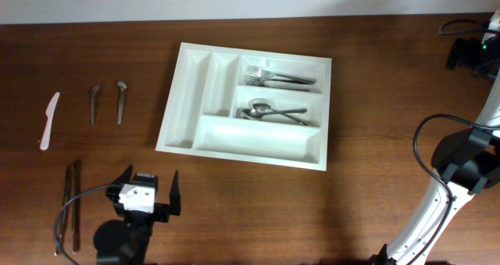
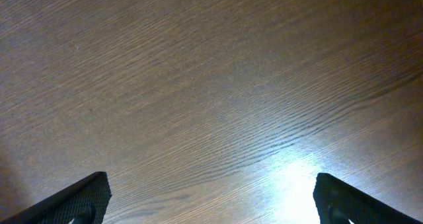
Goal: Pack container
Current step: 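Move the left gripper over the two spoons on the left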
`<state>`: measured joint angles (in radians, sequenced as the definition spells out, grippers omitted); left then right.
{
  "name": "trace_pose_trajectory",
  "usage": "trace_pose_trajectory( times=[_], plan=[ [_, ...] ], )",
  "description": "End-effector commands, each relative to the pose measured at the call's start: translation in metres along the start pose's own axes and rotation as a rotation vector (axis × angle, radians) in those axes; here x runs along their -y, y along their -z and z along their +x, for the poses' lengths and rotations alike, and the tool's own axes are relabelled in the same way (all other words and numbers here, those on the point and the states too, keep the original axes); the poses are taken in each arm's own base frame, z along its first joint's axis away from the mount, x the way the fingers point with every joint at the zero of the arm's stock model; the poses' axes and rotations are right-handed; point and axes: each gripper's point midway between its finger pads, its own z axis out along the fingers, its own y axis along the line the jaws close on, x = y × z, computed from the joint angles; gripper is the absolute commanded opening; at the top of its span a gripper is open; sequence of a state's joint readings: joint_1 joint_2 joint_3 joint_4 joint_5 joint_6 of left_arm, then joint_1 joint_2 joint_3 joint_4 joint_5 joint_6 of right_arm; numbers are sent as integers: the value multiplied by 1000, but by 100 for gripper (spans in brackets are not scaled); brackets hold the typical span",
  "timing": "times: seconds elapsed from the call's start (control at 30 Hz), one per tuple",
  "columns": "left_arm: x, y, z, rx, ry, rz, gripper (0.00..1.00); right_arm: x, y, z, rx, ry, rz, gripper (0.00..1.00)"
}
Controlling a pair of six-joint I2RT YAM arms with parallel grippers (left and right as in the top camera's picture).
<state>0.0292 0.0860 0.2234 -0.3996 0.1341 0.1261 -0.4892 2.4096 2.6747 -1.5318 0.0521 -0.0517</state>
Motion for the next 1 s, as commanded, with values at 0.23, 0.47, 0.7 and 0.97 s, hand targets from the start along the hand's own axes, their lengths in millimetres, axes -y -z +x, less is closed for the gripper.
trace_pose_trajectory(
  times=[0.23,0.47,0.7,0.97],
  plan=[
    [-24,17,-59,-388,51,-15,99,-2,-4,0,-6,-8,3,99],
    [-41,-7,-139,-353,-133,11,99,-2,-4,0,-6,-8,3,99],
    [-98,-36,-136,-642,77,-99,99,-2,-4,0,-6,-8,4,99],
    [-122,-82,-83,-862,69,-33,99,-2,-4,0,-6,-8,3,99]
  ],
)
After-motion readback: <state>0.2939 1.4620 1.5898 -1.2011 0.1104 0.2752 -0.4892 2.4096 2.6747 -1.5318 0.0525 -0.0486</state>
